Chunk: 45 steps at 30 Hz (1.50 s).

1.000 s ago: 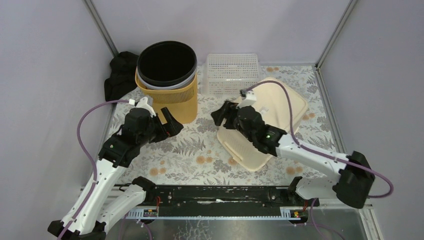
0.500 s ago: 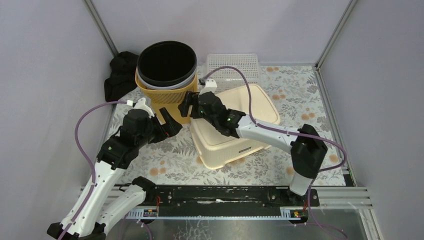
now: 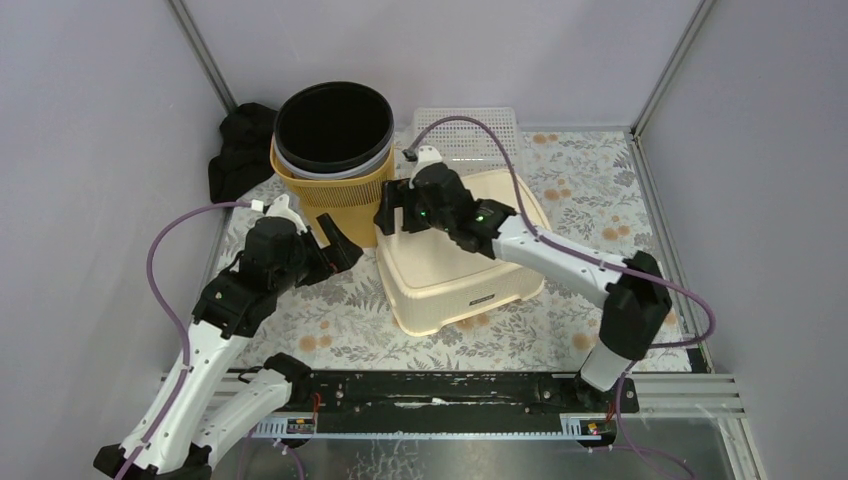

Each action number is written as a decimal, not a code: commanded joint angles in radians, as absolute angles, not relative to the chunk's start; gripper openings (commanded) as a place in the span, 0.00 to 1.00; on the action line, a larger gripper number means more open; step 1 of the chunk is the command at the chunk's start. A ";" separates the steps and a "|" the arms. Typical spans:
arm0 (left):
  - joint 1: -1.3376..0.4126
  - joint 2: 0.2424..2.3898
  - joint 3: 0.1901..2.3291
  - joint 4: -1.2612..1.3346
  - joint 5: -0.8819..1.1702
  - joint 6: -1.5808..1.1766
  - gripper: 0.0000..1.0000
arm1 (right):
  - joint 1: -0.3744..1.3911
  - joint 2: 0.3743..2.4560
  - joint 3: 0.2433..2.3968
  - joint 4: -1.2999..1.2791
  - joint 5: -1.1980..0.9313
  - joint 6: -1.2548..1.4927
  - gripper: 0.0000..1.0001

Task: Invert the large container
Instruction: Move the container to the center of the board.

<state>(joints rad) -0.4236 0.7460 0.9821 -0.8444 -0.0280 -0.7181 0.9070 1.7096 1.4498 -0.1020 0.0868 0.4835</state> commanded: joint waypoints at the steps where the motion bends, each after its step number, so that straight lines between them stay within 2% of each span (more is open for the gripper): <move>1: -0.419 0.772 0.995 -0.815 -0.045 -0.723 1.00 | 0.850 1.538 1.409 -0.240 0.024 0.406 0.89; 10: -0.419 0.836 0.981 -0.754 -0.022 -0.716 1.00 | 0.595 1.237 1.183 -0.314 0.175 0.337 0.92; 15: -0.418 0.874 0.969 -0.712 -0.057 -0.698 1.00 | 0.400 1.138 1.075 -0.298 0.128 0.375 0.92; 25: -0.398 1.095 1.037 -0.580 -0.156 -0.668 1.00 | 0.321 1.090 1.000 -0.298 0.161 0.386 0.92; 31: -0.307 1.176 0.975 -0.444 -0.201 -0.686 1.00 | 0.301 1.063 0.965 -0.295 0.161 0.392 0.93; 37: -0.225 1.286 0.937 -0.303 -0.193 -0.702 1.00 | 0.296 1.042 0.942 -0.296 0.139 0.399 0.93; 45: -0.209 1.467 0.959 -0.154 -0.194 -0.696 1.00 | 0.295 1.019 0.903 -0.308 0.118 0.406 0.93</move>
